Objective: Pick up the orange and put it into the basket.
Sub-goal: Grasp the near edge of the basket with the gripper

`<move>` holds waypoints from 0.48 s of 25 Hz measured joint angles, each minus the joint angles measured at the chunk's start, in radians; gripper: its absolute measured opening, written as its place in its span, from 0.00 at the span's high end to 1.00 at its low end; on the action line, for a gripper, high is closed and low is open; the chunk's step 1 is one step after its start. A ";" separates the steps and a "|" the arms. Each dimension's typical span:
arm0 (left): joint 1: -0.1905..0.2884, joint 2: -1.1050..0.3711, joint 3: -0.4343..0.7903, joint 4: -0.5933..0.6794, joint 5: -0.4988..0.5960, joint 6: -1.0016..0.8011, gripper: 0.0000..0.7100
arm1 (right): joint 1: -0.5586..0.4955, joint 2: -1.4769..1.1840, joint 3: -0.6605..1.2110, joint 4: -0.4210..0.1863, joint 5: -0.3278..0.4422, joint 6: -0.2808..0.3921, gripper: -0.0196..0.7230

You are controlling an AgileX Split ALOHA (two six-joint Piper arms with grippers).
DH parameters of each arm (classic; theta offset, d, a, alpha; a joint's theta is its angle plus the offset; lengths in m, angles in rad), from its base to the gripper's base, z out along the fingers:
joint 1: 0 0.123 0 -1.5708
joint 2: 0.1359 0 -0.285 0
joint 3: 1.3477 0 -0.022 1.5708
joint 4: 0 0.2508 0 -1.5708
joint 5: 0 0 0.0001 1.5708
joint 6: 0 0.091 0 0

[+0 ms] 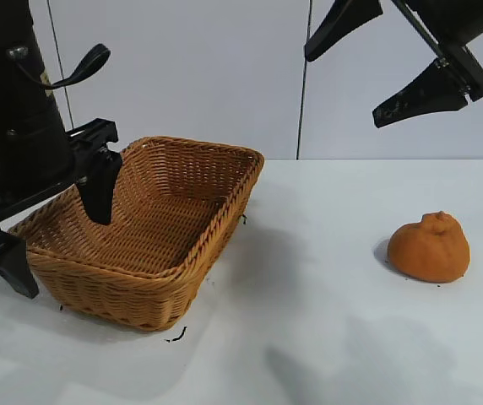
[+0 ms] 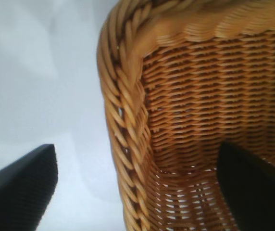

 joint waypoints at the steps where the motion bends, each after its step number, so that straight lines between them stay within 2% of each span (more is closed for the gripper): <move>1: 0.000 0.011 0.000 0.000 -0.001 0.001 0.09 | 0.000 0.000 0.000 0.000 0.000 0.000 0.04; 5: 0.000 0.054 0.000 0.000 -0.015 0.004 0.09 | 0.000 0.000 0.000 0.000 0.000 0.000 0.04; 12: 0.001 0.080 0.051 0.000 -0.130 0.012 0.09 | 0.000 0.000 0.000 0.000 -0.001 0.000 0.04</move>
